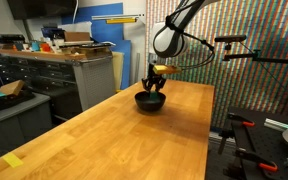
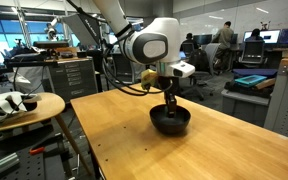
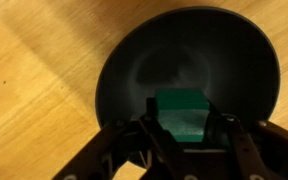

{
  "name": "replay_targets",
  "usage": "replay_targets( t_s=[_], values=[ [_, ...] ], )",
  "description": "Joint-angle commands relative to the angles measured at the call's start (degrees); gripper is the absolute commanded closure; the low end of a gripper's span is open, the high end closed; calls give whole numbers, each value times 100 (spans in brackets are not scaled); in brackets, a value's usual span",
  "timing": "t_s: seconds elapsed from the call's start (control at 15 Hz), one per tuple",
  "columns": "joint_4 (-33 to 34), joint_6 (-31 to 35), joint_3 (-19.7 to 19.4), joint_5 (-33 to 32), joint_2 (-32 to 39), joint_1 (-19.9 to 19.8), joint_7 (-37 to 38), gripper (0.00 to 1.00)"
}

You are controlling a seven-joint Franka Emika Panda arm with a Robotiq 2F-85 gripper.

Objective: Put the green block in the black bowl

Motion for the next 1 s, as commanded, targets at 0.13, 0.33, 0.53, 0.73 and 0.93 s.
replay_targets(
  t_s=[0.13, 0.33, 0.53, 0.73, 0.93],
  values=[
    [543, -61, -1, 269, 492, -45, -244, 28],
    [615, -105, -3, 289, 451, -24, -223, 8],
    [595, -157, -41, 247, 251, 12, -191, 0],
    [528, -384, -93, 87, -105, 78, -258, 0],
    [463, -980, -71, -120, -583, 90, -555, 1]
  ],
)
